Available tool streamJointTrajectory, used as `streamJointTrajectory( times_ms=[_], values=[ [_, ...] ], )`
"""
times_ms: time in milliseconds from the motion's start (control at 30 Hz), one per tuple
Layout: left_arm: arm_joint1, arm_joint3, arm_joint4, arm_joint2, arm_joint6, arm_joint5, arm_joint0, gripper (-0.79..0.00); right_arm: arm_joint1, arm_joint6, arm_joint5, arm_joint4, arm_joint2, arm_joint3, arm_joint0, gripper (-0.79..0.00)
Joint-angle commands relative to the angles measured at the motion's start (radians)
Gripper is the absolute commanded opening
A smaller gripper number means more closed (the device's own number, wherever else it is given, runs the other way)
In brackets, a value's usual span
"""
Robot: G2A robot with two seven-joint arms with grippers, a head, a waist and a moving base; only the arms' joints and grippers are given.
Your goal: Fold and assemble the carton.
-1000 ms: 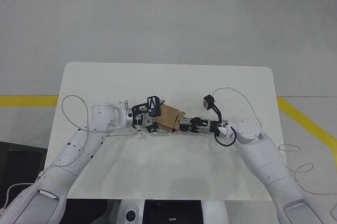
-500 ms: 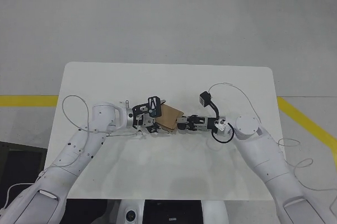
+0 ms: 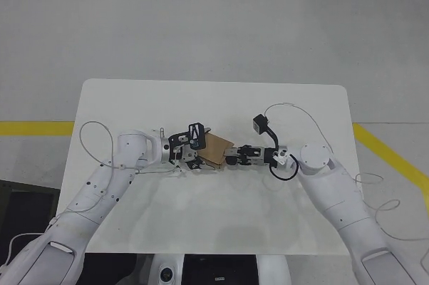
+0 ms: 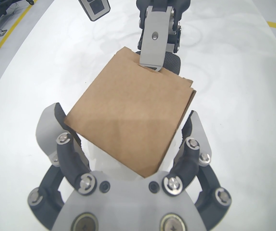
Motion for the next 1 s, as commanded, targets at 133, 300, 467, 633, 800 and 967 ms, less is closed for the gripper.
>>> streamJointTrajectory(
  times_ms=[133, 300, 467, 633, 800, 967],
  values=[
    [0.000, 0.000, 0.001, -0.001, -0.001, 0.001, 0.000, 0.000, 0.017, -0.002, 0.014, -0.013, 0.043, -0.057, -0.034, -0.563],
    [0.000, 0.000, 0.000, -0.001, -0.001, 0.001, 0.000, 0.000, 0.030, -0.005, 0.025, -0.016, 0.078, -0.097, -0.063, -0.613],
    [-0.001, 0.000, 0.000, 0.000, 0.000, 0.001, -0.001, 0.000, 0.037, -0.007, 0.035, -0.019, 0.093, -0.110, -0.082, -0.643],
    [-0.001, 0.003, -0.003, -0.001, 0.003, 0.003, -0.002, 0.000, 0.039, -0.014, 0.036, -0.016, 0.096, -0.112, -0.089, -0.674],
    [-0.002, 0.003, -0.003, -0.001, 0.002, 0.001, -0.003, 0.000, 0.040, -0.042, 0.026, -0.025, 0.097, -0.099, -0.082, -0.785],
    [-0.002, 0.002, -0.003, 0.001, 0.003, 0.000, -0.003, 0.000, 0.034, -0.055, 0.024, -0.026, 0.080, -0.080, -0.069, -0.785]
  ],
)
